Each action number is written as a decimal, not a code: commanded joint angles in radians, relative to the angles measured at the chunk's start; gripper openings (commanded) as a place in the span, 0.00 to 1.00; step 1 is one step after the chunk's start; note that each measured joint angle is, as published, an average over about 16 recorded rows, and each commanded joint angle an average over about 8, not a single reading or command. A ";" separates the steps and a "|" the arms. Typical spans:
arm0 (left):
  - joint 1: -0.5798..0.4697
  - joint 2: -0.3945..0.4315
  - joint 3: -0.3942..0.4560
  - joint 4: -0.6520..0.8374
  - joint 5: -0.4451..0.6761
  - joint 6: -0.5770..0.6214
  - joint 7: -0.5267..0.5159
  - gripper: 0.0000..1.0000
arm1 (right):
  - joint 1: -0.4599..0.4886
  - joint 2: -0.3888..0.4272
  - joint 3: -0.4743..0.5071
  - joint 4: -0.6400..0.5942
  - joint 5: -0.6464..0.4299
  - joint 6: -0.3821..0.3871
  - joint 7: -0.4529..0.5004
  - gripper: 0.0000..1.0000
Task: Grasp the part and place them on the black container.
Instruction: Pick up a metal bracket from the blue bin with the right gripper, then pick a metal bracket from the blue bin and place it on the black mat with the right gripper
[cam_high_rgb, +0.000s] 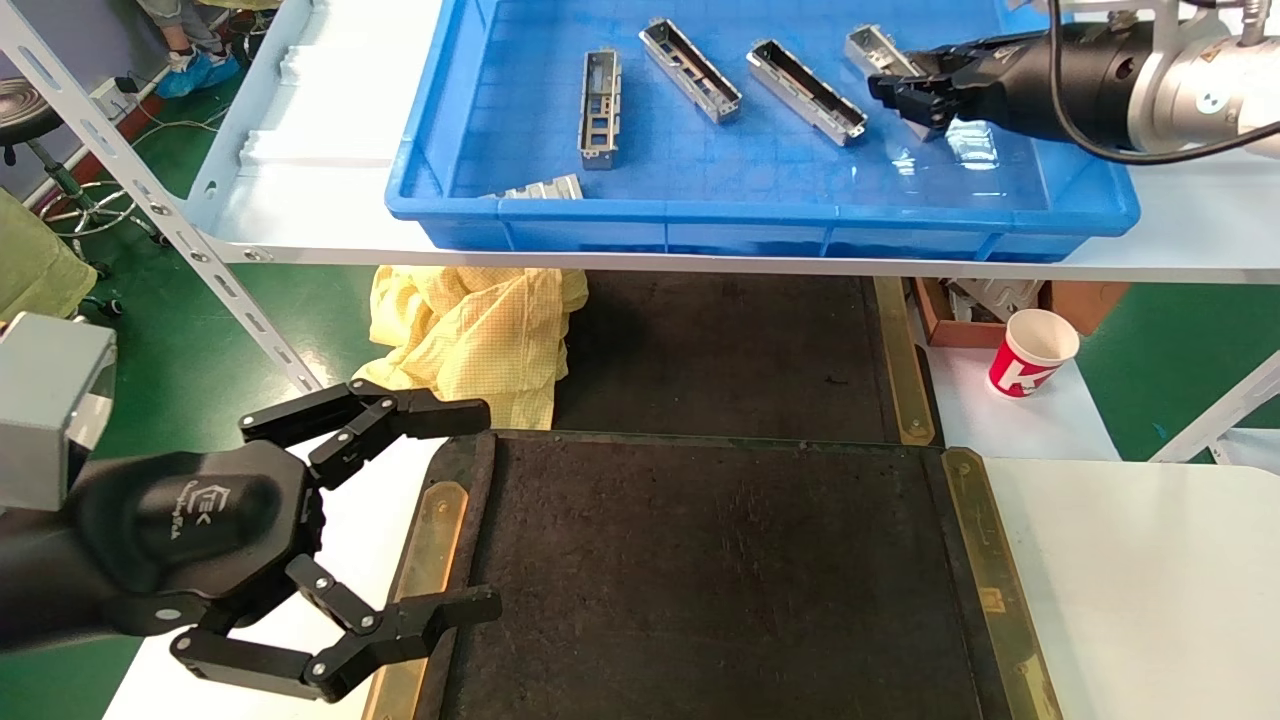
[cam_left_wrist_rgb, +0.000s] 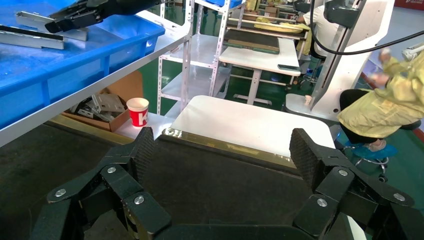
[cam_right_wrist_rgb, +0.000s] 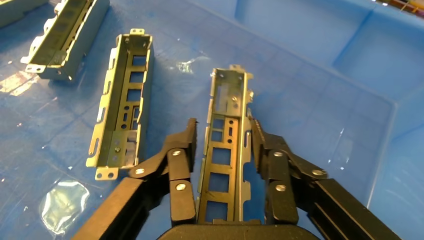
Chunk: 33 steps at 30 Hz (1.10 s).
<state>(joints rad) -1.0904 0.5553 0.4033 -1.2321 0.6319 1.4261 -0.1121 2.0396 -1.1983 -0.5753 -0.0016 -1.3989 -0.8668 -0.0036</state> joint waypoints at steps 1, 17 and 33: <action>0.000 0.000 0.000 0.000 0.000 0.000 0.000 1.00 | -0.004 0.000 0.000 -0.001 0.000 0.000 0.000 0.00; 0.000 0.000 0.000 0.000 0.000 0.000 0.000 1.00 | 0.069 0.059 0.033 0.040 0.048 -0.114 -0.021 0.00; 0.000 0.000 0.000 0.000 0.000 0.000 0.000 1.00 | 0.127 0.203 0.013 0.127 0.056 -0.715 -0.121 0.00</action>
<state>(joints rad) -1.0904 0.5553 0.4033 -1.2321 0.6319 1.4261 -0.1121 2.1510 -0.9980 -0.5685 0.1469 -1.3326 -1.5418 -0.1158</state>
